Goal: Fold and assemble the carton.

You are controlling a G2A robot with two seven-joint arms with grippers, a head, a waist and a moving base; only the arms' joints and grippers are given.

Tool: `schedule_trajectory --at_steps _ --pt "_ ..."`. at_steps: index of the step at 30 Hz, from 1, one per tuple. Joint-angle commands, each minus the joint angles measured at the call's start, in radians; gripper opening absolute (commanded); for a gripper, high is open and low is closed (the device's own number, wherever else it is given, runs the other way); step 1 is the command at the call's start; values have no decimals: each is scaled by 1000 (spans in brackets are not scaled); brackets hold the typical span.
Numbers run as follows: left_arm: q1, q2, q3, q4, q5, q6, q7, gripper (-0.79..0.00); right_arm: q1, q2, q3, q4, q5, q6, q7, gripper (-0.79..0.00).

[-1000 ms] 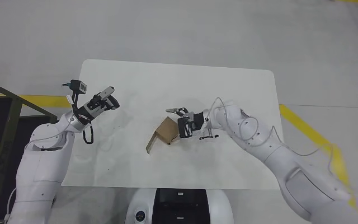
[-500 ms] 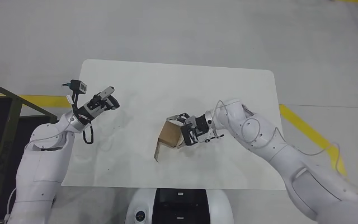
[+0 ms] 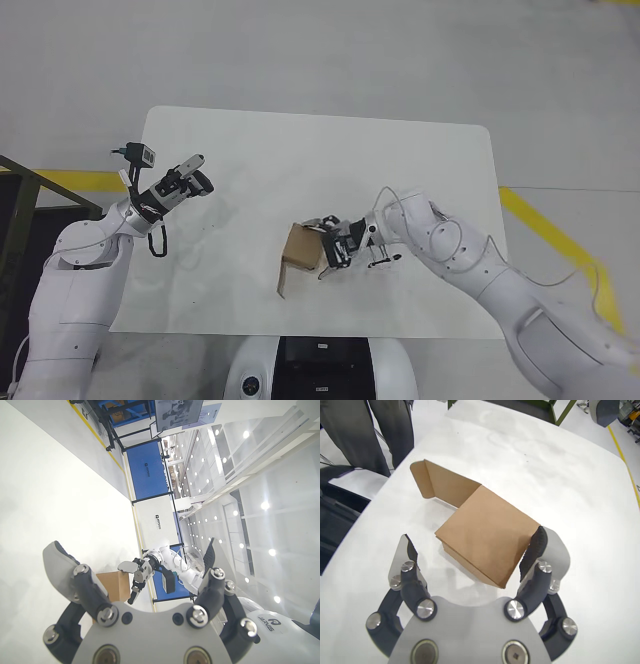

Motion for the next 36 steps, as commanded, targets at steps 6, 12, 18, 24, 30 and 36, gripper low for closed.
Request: schedule_trajectory --at_steps 6,12,18,24,30,36 --pt "0 0 0 0 0 0 0 0 -41 0 7 -5 55 11 23 0" --pt "0 0 0 0 0 0 0 0 -51 12 46 -66 51 104 67 0" --pt "0 0 0 0 0 0 0 0 -50 6 43 -101 55 92 112 0" --pt "0 0 0 0 0 0 0 0 -57 -19 51 -94 123 159 185 0" --pt "0 0 0 0 0 0 0 0 -47 -40 83 -58 195 243 263 0" --pt "0 0 0 0 0 0 0 0 -33 -47 90 -55 198 224 264 0"
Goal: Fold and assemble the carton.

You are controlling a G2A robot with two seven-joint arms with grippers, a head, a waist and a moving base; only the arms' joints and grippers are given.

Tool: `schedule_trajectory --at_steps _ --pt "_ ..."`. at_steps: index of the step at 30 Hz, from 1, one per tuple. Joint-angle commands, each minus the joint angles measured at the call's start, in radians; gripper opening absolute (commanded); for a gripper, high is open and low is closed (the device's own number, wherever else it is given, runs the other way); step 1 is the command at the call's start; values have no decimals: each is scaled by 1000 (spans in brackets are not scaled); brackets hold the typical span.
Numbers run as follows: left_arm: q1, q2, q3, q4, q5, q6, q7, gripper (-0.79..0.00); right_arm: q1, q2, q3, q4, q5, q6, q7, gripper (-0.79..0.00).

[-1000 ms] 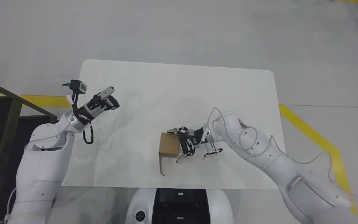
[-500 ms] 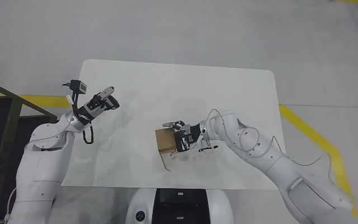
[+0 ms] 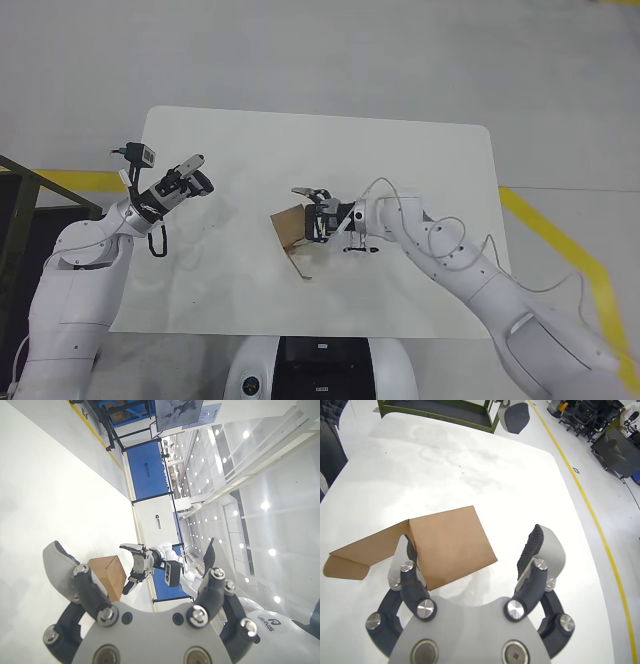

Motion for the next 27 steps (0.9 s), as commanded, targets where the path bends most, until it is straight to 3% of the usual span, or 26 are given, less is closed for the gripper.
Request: schedule_trajectory --at_steps 1,12,18,27 --pt "0 0 0 0 0 0 0 0 7 2 -8 -4 -26 -40 -25 0" --pt "0 0 0 0 0 0 0 0 38 -6 -20 78 -71 -95 -86 0" --pt "0 0 0 0 0 0 0 0 96 -39 -65 154 -100 -140 -153 0" --pt "0 0 0 0 0 0 0 0 148 -105 -133 276 -132 -113 -218 0"
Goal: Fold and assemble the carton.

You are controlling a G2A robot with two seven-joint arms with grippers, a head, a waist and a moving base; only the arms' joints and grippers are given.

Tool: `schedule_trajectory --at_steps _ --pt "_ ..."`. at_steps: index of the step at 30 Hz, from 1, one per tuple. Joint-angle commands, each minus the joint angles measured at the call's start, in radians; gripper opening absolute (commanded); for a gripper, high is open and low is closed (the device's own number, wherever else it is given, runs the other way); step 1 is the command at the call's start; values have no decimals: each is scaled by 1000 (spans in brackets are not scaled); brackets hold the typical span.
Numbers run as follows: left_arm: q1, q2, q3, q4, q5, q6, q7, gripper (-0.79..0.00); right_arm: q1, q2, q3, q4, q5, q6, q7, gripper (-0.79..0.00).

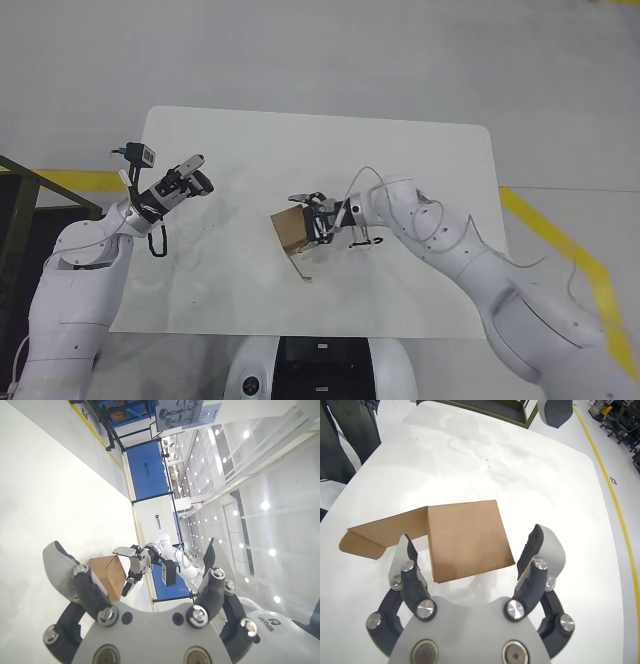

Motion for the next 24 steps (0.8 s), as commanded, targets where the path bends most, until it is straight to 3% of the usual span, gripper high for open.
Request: schedule_trajectory --at_steps 1,5,6,7,8,10,12,16,20,24 --pt "0 0 0 0 0 0 0 0 7 -14 -12 31 -1 3 -9 0" --pt "0 0 0 0 0 0 0 0 19 -40 -33 90 -6 -5 -39 0" --pt "0 0 0 0 0 0 0 0 23 -45 -38 103 -8 -6 -47 -123" --pt "0 0 0 0 0 0 0 0 26 -50 -42 115 -12 -6 -56 -317" --pt "0 0 0 0 0 0 0 0 29 -54 -46 126 -15 -7 -65 -453" --pt "0 0 0 0 0 0 0 0 35 -60 -51 146 -20 -10 -88 -634" --pt "0 0 0 0 0 0 0 0 38 -65 -55 164 -21 -14 -112 -760" --pt "0 0 0 0 0 0 0 0 37 -70 -47 201 8 -29 -154 -785" --pt "0 0 0 0 0 0 0 0 37 -74 -16 240 87 -82 -121 -754" --pt "0 0 0 0 0 0 0 0 41 -77 37 283 216 -162 26 -625"
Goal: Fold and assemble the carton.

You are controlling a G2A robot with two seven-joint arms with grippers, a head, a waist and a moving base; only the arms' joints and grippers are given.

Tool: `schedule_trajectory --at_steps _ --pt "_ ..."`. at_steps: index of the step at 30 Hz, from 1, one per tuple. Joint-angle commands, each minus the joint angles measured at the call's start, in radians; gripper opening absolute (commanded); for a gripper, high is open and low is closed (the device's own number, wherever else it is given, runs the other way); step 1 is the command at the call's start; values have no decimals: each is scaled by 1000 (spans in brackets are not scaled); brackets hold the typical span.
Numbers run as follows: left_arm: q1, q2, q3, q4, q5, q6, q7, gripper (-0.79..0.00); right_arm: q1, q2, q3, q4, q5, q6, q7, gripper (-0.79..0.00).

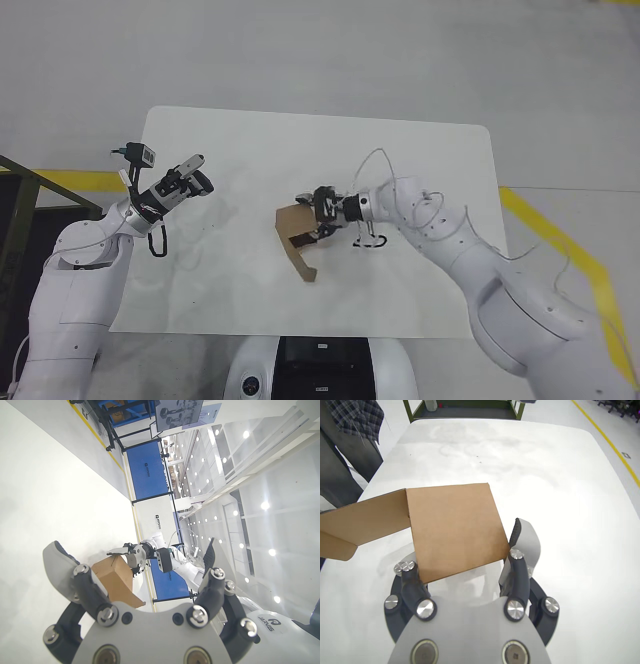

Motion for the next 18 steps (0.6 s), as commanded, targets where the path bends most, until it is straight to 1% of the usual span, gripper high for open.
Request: schedule_trajectory --at_steps 1,3,5,9,13,17,18 --pt "0 0 0 0 0 0 0 0 1 -3 32 16 86 -32 102 -551" --pt "0 0 0 0 0 0 0 0 4 -3 56 19 155 -43 194 -493" --pt "0 0 0 0 0 0 0 0 2 -1 74 2 225 -43 273 -468" --pt "0 0 0 0 0 0 0 0 -3 16 87 -57 346 -43 429 -431" --pt "0 0 0 0 0 0 0 0 -13 45 86 -137 494 -43 596 -413" --pt "0 0 0 0 0 0 0 0 -24 83 85 -229 668 -43 770 -308" --pt "0 0 0 0 0 0 0 0 -26 94 86 -252 709 -43 812 -259"
